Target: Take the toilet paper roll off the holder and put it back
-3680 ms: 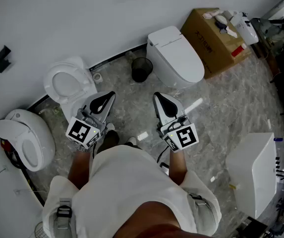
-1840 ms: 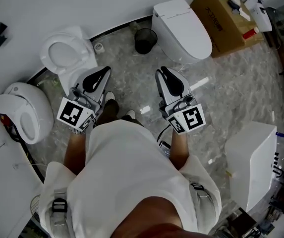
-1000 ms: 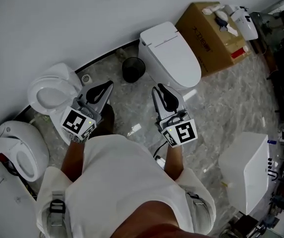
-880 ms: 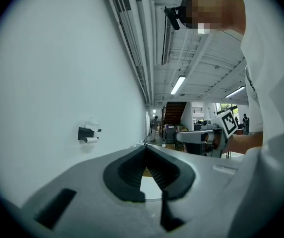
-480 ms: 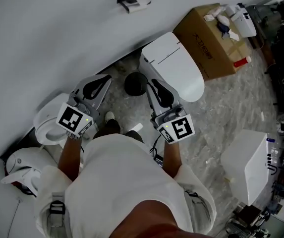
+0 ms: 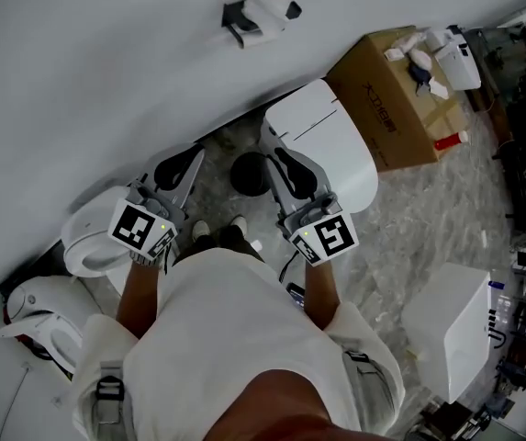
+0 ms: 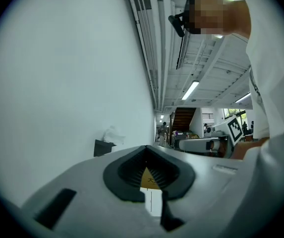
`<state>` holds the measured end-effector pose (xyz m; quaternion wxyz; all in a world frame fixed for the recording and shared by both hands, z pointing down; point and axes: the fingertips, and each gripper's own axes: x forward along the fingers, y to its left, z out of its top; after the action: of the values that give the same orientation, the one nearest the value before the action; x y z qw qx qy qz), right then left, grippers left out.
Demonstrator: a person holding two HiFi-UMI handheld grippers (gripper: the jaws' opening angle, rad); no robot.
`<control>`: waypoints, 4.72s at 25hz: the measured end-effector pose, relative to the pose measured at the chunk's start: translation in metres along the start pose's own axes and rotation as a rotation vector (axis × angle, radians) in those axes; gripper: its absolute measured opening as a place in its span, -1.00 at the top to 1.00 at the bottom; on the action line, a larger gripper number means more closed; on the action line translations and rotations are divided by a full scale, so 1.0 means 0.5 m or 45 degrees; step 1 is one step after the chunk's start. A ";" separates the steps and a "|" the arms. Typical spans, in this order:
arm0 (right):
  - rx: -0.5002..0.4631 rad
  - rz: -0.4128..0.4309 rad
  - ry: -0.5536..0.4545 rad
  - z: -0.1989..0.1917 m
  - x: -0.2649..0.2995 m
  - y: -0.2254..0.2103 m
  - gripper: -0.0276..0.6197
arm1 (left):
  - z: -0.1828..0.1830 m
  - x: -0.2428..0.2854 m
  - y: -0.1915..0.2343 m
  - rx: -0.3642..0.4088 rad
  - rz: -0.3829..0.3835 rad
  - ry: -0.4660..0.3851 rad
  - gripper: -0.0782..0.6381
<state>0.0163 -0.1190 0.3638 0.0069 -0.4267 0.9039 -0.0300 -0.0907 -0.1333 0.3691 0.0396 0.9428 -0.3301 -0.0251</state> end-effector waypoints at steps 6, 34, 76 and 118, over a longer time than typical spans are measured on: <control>-0.003 0.033 -0.021 0.017 0.007 -0.045 0.73 | -0.014 0.027 -0.014 0.013 0.028 0.044 0.79; -0.090 -0.031 -0.032 0.069 0.081 -0.201 0.42 | -0.067 0.104 0.041 -0.041 0.015 0.105 0.79; -0.327 -0.153 0.151 0.016 0.562 -0.501 -0.26 | -0.096 0.197 0.143 -0.049 0.056 0.111 0.73; -0.454 -0.173 -0.022 0.197 0.253 -0.304 0.02 | -0.013 0.168 0.079 0.047 0.006 0.020 0.73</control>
<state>0.0568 -0.3180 0.2762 -0.0630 -0.4814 0.8639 0.1338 -0.0492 -0.2159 0.3775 0.0247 0.9427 -0.3325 -0.0115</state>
